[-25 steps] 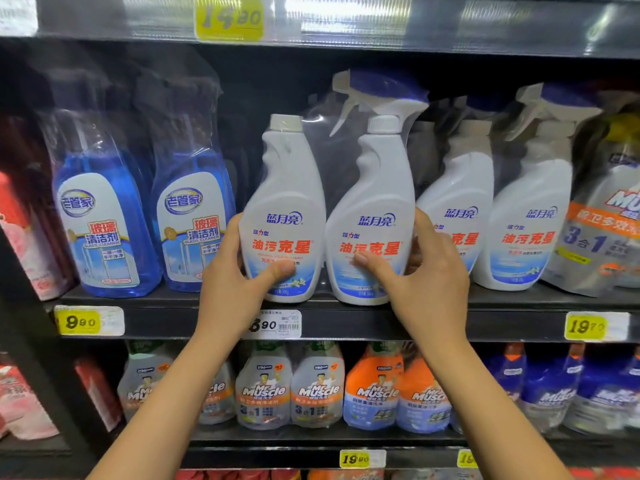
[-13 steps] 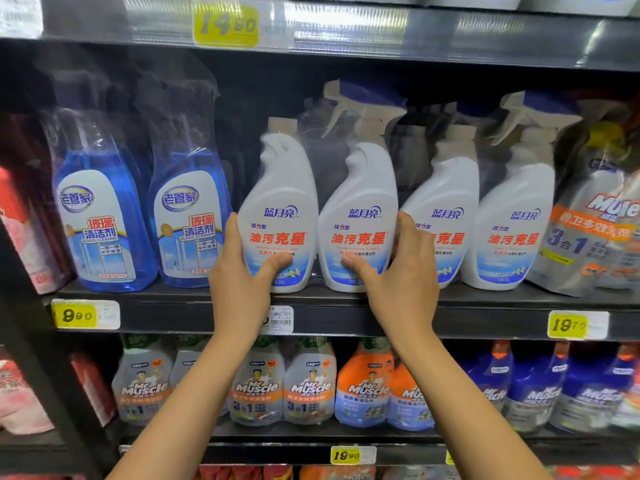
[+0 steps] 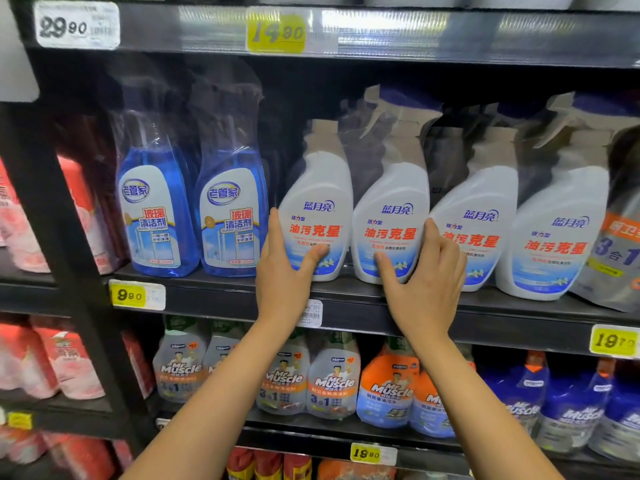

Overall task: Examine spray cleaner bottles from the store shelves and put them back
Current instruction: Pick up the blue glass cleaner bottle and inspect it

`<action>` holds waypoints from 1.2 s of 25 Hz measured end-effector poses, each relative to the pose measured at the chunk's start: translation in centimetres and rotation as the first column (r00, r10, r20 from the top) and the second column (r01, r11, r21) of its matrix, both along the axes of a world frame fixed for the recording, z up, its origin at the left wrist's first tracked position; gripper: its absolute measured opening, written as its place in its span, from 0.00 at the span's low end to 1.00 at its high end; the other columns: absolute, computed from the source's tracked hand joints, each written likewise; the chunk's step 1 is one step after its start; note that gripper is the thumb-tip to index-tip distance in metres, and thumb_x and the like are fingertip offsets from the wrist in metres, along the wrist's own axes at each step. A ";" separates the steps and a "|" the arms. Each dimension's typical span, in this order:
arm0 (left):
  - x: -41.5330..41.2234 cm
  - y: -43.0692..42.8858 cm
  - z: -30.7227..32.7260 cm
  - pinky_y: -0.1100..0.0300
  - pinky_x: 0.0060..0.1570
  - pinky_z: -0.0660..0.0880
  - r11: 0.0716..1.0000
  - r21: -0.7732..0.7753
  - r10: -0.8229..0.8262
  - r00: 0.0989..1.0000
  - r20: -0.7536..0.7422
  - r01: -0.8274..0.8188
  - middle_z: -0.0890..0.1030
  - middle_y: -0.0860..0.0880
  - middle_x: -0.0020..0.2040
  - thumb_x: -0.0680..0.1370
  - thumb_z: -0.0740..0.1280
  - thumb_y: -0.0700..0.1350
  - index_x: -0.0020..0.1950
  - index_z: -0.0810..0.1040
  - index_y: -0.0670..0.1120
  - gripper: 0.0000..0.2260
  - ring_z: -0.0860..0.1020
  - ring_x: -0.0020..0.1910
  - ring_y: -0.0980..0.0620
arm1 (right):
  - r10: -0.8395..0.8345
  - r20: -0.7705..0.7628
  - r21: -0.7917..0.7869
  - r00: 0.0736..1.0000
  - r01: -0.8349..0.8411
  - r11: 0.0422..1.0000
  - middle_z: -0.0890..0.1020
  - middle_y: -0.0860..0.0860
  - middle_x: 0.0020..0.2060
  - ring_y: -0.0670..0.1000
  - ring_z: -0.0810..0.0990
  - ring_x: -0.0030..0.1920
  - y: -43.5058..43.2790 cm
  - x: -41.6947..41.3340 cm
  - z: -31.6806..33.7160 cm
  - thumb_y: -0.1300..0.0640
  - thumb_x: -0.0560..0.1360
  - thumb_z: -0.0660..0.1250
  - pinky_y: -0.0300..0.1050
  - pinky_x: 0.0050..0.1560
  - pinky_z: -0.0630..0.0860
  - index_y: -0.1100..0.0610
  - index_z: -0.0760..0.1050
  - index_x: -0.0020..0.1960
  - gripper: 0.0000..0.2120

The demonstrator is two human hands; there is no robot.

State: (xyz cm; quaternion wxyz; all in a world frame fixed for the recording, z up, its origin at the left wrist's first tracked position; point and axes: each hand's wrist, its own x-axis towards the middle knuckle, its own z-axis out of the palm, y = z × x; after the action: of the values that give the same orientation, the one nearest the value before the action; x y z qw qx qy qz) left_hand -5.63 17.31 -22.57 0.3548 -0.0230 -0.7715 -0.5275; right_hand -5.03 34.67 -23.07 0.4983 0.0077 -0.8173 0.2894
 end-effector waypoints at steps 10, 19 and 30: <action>3.6 -0.2 -1.8 0.68 0.66 0.66 0.975 -0.114 0.148 0.937 -0.316 -0.192 0.72 0.45 0.69 0.77 0.66 0.34 0.66 0.75 0.44 0.18 0.71 0.67 0.53 | 0.050 -0.014 0.005 0.999 -0.050 0.999 0.74 0.62 0.59 0.59 0.69 0.59 0.1 0.2 -0.2 0.52 0.74 0.71 0.49 0.59 0.63 0.63 0.68 0.68 0.28; 6.0 -13.8 -1.1 0.50 0.66 0.68 0.921 0.080 0.388 0.886 -0.255 -0.381 0.75 0.45 0.62 0.73 0.65 0.31 0.63 0.74 0.42 0.19 0.74 0.62 0.44 | 0.535 -0.175 -0.004 0.826 -0.544 0.839 0.74 0.53 0.54 0.50 0.73 0.54 -10.4 2.6 2.4 0.65 0.73 0.66 0.30 0.58 0.66 0.67 0.71 0.62 0.18; 1.3 -19.3 -1.0 0.61 0.64 0.64 0.989 -0.088 0.104 0.984 -0.142 -0.117 0.61 0.48 0.74 0.75 0.70 0.51 0.78 0.50 0.48 0.39 0.60 0.66 0.65 | 0.422 0.142 -0.200 0.895 -0.392 0.898 0.61 0.57 0.73 0.56 0.62 0.72 -21.7 -0.7 6.4 0.55 0.66 0.79 0.48 0.71 0.63 0.59 0.47 0.77 0.53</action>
State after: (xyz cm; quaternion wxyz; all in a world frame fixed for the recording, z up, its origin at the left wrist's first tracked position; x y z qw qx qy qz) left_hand -4.32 -1.99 -23.59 0.4343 -0.0333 -0.7700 -0.4663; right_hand -5.75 12.99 -16.63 0.3488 0.1111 -0.8124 0.4540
